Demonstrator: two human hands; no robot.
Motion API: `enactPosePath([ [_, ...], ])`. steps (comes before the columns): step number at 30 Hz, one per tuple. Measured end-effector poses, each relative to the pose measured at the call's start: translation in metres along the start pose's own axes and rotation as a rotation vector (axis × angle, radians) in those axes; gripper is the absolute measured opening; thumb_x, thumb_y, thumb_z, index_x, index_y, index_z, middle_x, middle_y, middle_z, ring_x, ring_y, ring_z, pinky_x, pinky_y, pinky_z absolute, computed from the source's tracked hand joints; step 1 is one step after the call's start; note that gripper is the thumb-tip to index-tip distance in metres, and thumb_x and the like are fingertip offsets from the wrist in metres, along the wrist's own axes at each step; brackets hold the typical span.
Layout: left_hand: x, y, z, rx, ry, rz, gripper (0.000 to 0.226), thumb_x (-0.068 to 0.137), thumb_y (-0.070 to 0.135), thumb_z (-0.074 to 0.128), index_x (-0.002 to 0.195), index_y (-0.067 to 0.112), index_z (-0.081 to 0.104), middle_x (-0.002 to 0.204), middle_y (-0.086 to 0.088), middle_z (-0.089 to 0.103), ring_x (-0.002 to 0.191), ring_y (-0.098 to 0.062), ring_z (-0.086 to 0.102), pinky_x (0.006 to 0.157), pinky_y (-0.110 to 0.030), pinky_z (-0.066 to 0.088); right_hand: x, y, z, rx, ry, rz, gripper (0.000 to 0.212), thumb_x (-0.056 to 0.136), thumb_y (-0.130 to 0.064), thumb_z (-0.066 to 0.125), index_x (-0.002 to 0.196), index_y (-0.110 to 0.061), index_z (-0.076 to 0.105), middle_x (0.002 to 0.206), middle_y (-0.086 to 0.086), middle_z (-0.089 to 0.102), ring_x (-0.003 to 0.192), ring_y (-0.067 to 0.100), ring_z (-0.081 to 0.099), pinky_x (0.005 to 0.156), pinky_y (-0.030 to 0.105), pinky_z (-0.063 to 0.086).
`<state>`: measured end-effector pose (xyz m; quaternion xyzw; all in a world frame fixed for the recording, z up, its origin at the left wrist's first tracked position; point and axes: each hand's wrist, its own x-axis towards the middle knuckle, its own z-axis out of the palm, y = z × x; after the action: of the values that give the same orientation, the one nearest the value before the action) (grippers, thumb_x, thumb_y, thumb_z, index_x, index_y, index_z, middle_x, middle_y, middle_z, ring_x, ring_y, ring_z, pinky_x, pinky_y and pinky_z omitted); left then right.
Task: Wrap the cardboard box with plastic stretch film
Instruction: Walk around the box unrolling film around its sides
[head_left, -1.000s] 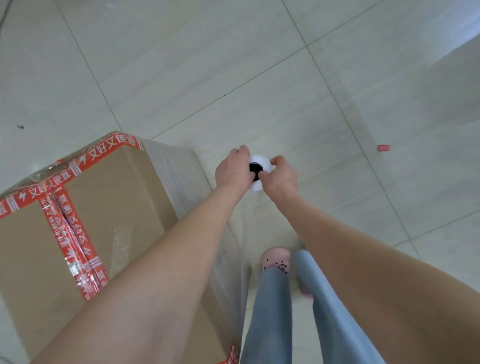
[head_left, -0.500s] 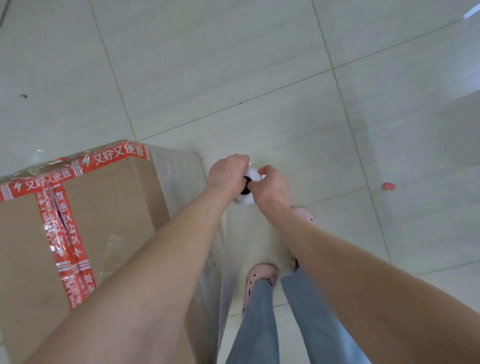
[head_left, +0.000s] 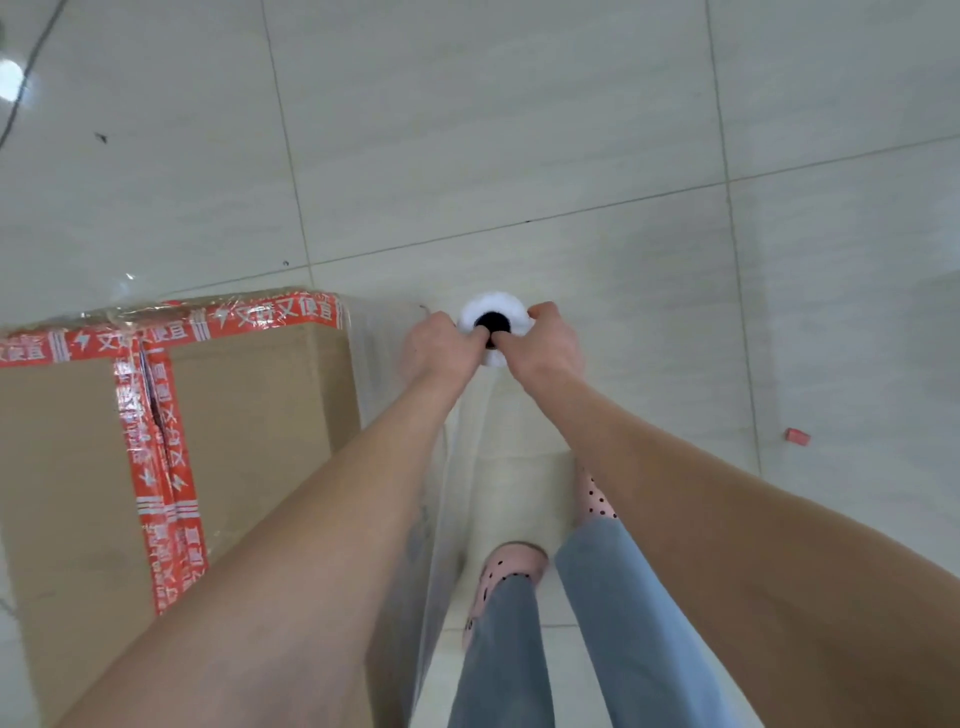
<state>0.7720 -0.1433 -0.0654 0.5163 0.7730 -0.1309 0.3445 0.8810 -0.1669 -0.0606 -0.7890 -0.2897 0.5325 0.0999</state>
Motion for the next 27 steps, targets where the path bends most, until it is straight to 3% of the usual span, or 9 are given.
enactPosePath([
  [5, 0.002, 0.020, -0.008, 0.104, 0.008, 0.291, 0.031, 0.081, 0.018, 0.056, 0.112, 0.012, 0.054, 0.106, -0.008, 0.062, 0.097, -0.029, 0.058, 0.077, -0.037, 0.048, 0.009, -0.005, -0.003, 0.018, 0.029, 0.014, 0.032, 0.085, -0.013, 0.052, 0.117, -0.016, 0.049, 0.095, 0.003, 0.054, 0.082, 0.025, 0.053, 0.066, 0.030, 0.040],
  [8, 0.005, 0.035, -0.008, 0.252, 0.020, 0.434, 0.029, 0.084, 0.014, 0.050, 0.113, 0.015, 0.054, 0.104, -0.009, 0.057, 0.093, -0.031, 0.058, 0.070, -0.034, 0.042, 0.015, -0.009, -0.009, 0.017, 0.011, 0.016, 0.029, 0.084, -0.010, 0.049, 0.112, -0.017, 0.051, 0.092, 0.002, 0.054, 0.082, 0.025, 0.054, 0.065, 0.030, 0.041],
  [12, 0.013, 0.042, -0.010, 0.390, 0.033, 0.498, 0.026, 0.086, 0.019, 0.052, 0.111, 0.017, 0.057, 0.103, -0.006, 0.057, 0.090, -0.029, 0.060, 0.066, -0.031, 0.041, 0.020, -0.015, -0.009, -0.008, -0.013, 0.021, 0.022, 0.083, -0.010, 0.049, 0.102, -0.019, 0.050, 0.087, 0.001, 0.056, 0.081, 0.025, 0.057, 0.064, 0.031, 0.043],
  [16, 0.022, 0.049, -0.012, 0.517, 0.039, 0.559, 0.020, 0.086, 0.023, 0.053, 0.103, 0.015, 0.059, 0.100, -0.006, 0.058, 0.090, -0.029, 0.060, 0.061, -0.030, 0.033, 0.022, -0.013, -0.007, -0.056, 0.031, -0.004, 0.018, 0.082, -0.014, 0.052, 0.097, -0.022, 0.048, 0.069, -0.008, 0.048, 0.071, 0.022, 0.053, 0.058, 0.029, 0.039],
  [19, 0.031, 0.049, -0.017, 0.518, 0.042, 0.560, 0.017, 0.086, 0.017, 0.050, 0.101, 0.013, 0.058, 0.099, -0.008, 0.058, 0.089, -0.031, 0.060, 0.060, -0.032, 0.032, 0.026, -0.020, -0.007, -0.092, 0.055, -0.024, 0.025, 0.083, -0.015, 0.053, 0.107, -0.021, 0.053, 0.070, -0.010, 0.049, 0.070, 0.018, 0.050, 0.053, 0.028, 0.035],
  [21, 0.038, 0.048, -0.024, 0.476, 0.040, 0.513, 0.017, 0.085, 0.015, 0.050, 0.100, 0.012, 0.058, 0.099, -0.008, 0.060, 0.090, -0.032, 0.060, 0.060, -0.032, 0.033, 0.029, -0.029, -0.007, -0.122, 0.049, -0.045, 0.032, 0.084, -0.016, 0.052, 0.114, -0.023, 0.055, 0.087, -0.002, 0.061, 0.075, 0.020, 0.053, 0.059, 0.028, 0.038],
  [23, 0.047, 0.044, -0.033, 0.409, 0.031, 0.423, 0.019, 0.083, 0.015, 0.050, 0.100, 0.013, 0.058, 0.098, -0.009, 0.061, 0.091, -0.033, 0.061, 0.062, -0.032, 0.036, 0.033, -0.043, -0.006, -0.162, 0.045, -0.072, 0.037, 0.084, -0.014, 0.050, 0.119, -0.024, 0.055, 0.101, 0.001, 0.065, 0.081, 0.023, 0.056, 0.063, 0.029, 0.042],
  [27, 0.064, 0.034, -0.055, 0.240, 0.036, 0.217, 0.018, 0.079, 0.022, 0.056, 0.094, 0.013, 0.058, 0.093, -0.008, 0.063, 0.087, -0.031, 0.061, 0.060, -0.029, 0.038, 0.044, -0.076, -0.001, -0.175, 0.063, -0.115, 0.035, 0.082, -0.012, 0.050, 0.114, -0.023, 0.057, 0.102, 0.002, 0.065, 0.089, 0.025, 0.060, 0.067, 0.030, 0.045],
])
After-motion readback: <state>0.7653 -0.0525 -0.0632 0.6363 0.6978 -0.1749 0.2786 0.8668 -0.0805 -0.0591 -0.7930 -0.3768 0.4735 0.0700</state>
